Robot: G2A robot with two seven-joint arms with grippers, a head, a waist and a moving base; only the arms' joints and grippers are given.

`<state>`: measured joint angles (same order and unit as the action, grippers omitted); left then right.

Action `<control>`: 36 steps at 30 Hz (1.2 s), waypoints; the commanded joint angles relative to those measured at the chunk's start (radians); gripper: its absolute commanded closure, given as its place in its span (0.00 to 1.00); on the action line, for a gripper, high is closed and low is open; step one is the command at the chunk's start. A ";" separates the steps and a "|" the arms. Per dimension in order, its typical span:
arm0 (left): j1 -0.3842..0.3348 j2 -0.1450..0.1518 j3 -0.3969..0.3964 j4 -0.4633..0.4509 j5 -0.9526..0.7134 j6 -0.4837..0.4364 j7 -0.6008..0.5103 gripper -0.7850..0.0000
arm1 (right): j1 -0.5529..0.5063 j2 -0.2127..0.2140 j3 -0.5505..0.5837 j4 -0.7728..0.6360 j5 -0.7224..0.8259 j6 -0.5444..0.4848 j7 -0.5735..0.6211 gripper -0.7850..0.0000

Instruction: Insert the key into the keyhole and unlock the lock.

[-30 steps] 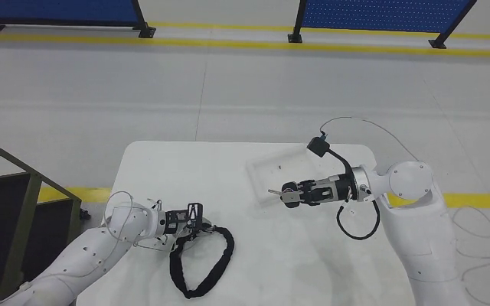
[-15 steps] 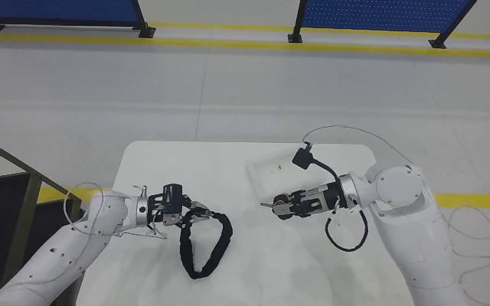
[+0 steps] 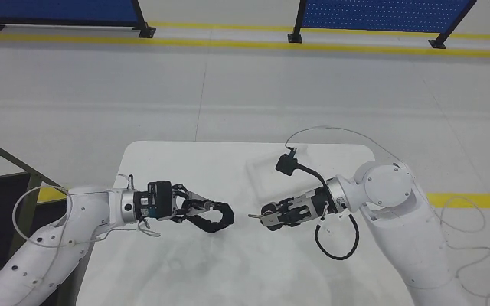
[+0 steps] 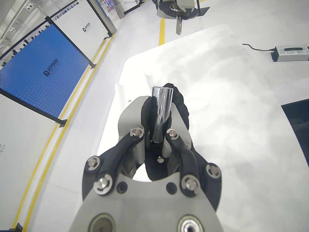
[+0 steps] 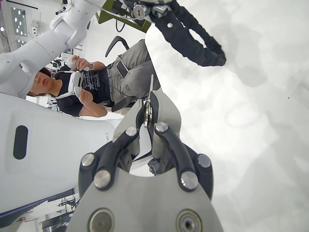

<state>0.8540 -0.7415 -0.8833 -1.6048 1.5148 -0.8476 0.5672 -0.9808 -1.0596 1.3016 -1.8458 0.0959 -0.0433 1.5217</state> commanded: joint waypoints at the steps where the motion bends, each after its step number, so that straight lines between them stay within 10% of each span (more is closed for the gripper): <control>1: 0.001 0.001 -0.003 -0.001 0.001 0.001 -0.001 1.00 | 0.000 0.000 0.000 0.000 0.000 0.000 0.000 1.00; 15: 0.010 -0.001 -0.005 -0.003 -0.006 0.022 -0.015 1.00 | -0.018 0.003 -0.003 -0.018 0.016 0.014 -0.018 1.00; 36: -0.023 -0.052 0.052 -0.150 0.089 0.068 -0.209 1.00 | 0.057 0.016 -0.138 -0.162 -0.050 0.321 -0.068 1.00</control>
<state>0.8341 -0.7906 -0.8371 -1.7541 1.6000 -0.7719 0.3582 -0.9279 -1.0442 1.1697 -2.0066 0.0528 0.2704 1.4575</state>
